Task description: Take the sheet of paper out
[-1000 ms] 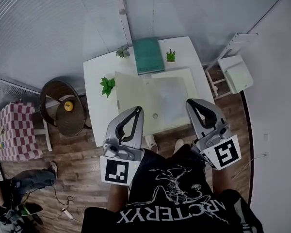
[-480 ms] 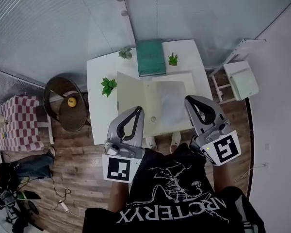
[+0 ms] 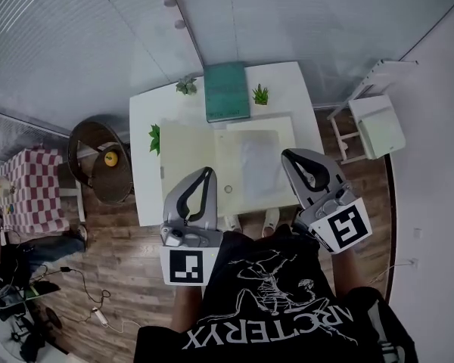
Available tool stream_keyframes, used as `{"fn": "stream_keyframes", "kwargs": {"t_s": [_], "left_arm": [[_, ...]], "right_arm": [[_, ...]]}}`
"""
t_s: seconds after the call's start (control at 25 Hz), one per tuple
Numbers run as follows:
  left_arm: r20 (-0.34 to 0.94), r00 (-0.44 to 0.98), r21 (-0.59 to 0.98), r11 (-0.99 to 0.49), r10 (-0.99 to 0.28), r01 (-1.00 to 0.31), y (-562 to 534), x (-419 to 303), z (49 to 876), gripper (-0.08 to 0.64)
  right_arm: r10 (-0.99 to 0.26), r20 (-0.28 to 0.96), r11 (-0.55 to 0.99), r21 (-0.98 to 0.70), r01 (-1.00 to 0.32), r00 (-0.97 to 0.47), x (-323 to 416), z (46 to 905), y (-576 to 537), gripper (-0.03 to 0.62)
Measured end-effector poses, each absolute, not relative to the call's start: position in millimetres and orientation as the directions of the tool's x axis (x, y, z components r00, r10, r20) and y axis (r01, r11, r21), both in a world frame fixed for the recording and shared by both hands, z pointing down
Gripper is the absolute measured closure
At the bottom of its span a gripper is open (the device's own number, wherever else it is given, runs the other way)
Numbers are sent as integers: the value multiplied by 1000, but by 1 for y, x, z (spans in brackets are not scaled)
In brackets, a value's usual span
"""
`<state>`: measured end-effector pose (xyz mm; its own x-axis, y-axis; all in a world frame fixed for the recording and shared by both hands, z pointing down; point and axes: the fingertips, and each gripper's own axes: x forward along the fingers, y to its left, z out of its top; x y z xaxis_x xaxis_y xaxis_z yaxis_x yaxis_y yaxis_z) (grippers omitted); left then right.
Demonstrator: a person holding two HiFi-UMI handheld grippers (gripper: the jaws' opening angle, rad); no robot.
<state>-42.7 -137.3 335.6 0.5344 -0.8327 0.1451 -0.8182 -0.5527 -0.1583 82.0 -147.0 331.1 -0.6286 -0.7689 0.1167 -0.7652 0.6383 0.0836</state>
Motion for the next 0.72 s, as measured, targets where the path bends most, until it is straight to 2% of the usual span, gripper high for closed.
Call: {"fn": "stream_keyframes", "kwargs": {"t_s": [0.24, 0.32, 0.48, 0.6, 0.72], "left_arm": [[138, 509, -155, -526, -850, -836, -143, -49, 330, 548], [137, 501, -172, -519, -854, -837, -144, -53, 328, 548], [139, 471, -162, -489, -871, -857, -139, -67, 326, 548], [142, 456, -162, -475, -879, -865, -135, -75, 326, 548], [165, 435, -178, -460, -885, -870, -127, -84, 329, 548]], "right_arm": [[-682, 293, 713, 61, -699, -670, 66, 408, -168, 566], [-647, 353, 736, 58, -674, -676, 59, 446, -176, 453], [-489, 602, 826, 87, -557, -631, 43, 561, -183, 366], [-332, 800, 895, 100, -435, -500, 44, 663, -174, 304], [-225, 901, 915, 65, -397, -371, 54, 734, -165, 287]]}}
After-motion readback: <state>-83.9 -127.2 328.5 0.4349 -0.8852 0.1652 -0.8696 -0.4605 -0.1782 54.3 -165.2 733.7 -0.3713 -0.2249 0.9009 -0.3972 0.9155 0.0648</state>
